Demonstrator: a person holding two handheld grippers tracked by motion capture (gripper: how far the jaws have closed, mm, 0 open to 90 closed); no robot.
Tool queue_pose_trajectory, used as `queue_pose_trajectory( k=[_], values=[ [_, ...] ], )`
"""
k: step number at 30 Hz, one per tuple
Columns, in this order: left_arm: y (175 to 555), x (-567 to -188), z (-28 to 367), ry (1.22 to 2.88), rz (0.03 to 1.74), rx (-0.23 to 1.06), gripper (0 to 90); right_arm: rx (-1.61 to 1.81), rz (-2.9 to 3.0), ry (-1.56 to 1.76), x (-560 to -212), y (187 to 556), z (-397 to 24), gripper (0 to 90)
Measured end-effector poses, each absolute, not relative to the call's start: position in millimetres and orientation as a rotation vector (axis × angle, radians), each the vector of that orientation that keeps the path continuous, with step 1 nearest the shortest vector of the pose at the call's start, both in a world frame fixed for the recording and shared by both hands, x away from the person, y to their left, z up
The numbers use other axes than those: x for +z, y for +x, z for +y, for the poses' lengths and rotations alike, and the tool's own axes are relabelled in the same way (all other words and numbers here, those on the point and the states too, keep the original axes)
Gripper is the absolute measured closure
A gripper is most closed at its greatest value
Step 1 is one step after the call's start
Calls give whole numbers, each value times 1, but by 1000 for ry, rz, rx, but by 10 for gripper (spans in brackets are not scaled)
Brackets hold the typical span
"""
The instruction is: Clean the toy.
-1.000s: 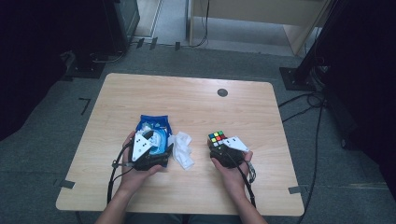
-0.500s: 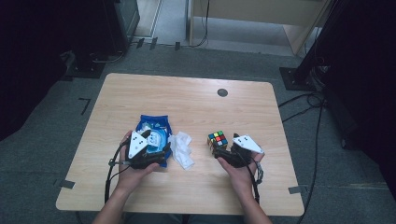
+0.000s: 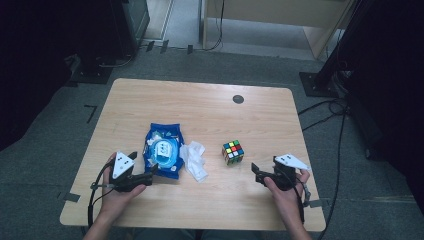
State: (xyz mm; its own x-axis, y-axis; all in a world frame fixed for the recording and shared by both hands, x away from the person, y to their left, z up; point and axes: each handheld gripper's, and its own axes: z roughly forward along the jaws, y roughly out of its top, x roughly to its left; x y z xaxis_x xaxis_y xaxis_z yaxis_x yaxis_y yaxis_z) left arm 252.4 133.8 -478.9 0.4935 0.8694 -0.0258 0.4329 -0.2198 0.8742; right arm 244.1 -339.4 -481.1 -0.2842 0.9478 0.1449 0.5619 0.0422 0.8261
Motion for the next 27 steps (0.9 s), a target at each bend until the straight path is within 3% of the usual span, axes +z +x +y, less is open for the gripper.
queue_pose_trajectory(
  k=[16,27],
  values=[
    [233,-501,194,1878,1247,623,139,1029,1827,1653,-497,209,-415,96],
    [233,-512,213,1988,1385,629,139,907,1875,1730,-516,200,-429,96]
  ],
)
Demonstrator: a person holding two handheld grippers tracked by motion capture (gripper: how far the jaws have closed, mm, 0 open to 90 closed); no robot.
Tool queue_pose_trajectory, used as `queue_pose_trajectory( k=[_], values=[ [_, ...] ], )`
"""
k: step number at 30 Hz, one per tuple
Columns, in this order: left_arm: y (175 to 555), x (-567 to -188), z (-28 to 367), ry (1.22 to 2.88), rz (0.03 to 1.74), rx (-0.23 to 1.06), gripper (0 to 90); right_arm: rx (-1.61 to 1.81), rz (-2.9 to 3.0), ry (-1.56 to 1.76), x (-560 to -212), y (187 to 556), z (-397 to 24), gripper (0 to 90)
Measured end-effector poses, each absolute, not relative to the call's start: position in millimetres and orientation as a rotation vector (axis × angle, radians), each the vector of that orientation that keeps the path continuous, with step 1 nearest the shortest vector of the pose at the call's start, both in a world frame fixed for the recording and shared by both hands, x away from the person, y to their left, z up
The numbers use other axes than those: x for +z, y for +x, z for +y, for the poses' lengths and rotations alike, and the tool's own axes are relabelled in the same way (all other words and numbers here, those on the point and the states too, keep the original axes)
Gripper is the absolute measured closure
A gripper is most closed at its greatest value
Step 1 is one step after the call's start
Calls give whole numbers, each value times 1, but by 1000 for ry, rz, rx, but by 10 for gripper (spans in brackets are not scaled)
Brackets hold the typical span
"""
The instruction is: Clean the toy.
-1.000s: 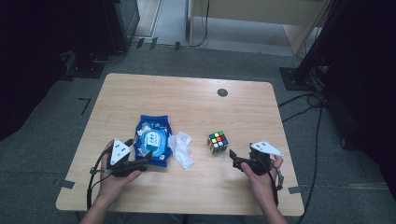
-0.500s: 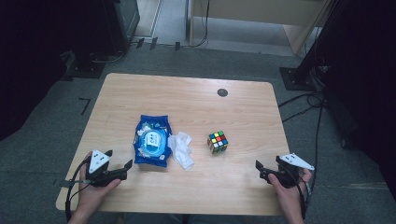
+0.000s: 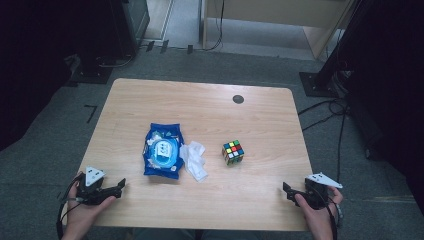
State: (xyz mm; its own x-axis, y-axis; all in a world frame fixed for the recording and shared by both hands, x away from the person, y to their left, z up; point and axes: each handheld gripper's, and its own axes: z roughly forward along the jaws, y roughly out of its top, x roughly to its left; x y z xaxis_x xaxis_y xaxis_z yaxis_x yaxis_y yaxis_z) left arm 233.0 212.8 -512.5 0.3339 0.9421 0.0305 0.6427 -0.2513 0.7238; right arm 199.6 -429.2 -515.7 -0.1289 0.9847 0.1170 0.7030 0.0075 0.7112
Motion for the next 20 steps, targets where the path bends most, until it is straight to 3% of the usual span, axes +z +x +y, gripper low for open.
queue_pose_trajectory(
  k=[5,12,20],
  values=[
    [229,-516,205,2039,1357,663,139,822,1948,1631,-525,196,-426,12],
    [233,-518,208,2012,1369,584,138,831,1945,1626,-527,198,-427,0],
    [236,-518,205,2001,1390,592,135,829,1939,1632,-527,198,-426,0]
  ],
)
